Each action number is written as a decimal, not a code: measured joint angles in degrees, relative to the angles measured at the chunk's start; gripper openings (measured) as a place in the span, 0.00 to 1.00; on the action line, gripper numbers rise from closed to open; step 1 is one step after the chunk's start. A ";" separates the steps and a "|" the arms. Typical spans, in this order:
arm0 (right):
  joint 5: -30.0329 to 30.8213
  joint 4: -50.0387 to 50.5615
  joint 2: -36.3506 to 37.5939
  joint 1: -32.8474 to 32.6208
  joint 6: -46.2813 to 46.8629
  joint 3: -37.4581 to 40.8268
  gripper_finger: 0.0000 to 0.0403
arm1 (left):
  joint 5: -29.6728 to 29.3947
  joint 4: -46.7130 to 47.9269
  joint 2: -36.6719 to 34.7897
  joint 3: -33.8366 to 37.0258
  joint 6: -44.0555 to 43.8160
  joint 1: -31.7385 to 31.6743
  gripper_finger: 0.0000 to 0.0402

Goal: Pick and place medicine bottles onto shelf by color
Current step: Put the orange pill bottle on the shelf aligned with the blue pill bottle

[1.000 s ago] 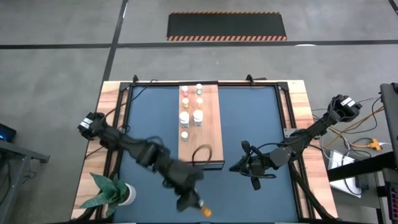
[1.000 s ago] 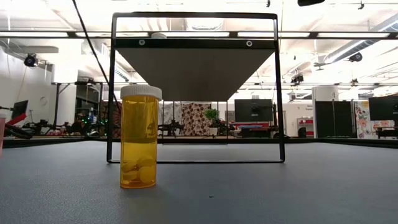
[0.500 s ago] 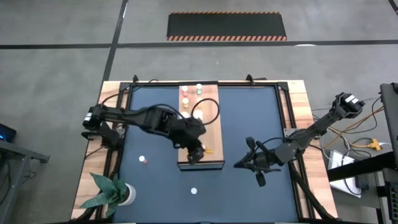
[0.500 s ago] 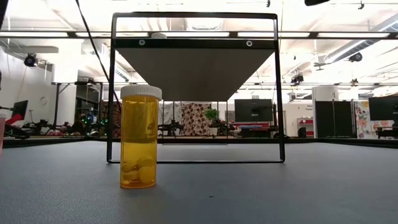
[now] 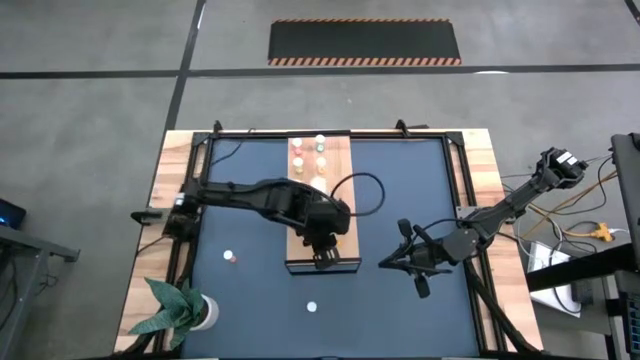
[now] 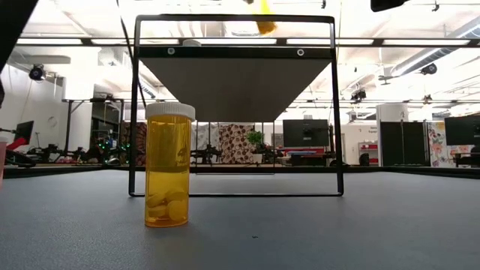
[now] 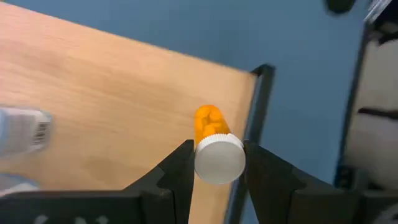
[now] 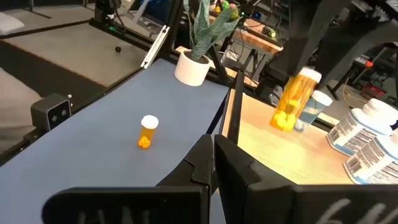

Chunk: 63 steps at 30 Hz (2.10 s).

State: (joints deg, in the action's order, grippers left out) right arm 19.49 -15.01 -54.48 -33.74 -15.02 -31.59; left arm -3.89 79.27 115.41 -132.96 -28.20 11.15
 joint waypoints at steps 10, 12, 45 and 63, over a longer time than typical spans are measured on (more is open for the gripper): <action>0.00 0.17 0.11 0.00 -0.17 0.00 0.02 | -6.94 2.79 0.79 3.01 8.05 -1.74 0.27; 0.00 0.16 0.11 0.00 0.05 0.00 0.02 | -8.13 1.81 0.67 2.99 9.31 -2.11 0.27; 0.00 2.76 -0.02 0.00 5.52 0.00 0.02 | -7.73 3.76 0.68 7.23 7.60 -3.93 0.27; 0.00 2.80 -0.02 0.00 5.52 0.00 0.02 | -7.66 0.75 0.42 6.86 7.59 -4.14 0.27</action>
State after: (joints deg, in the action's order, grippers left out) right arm 19.49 -12.21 -54.50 -33.74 -9.50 -31.59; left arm -11.55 80.02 115.83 -126.10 -20.61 7.02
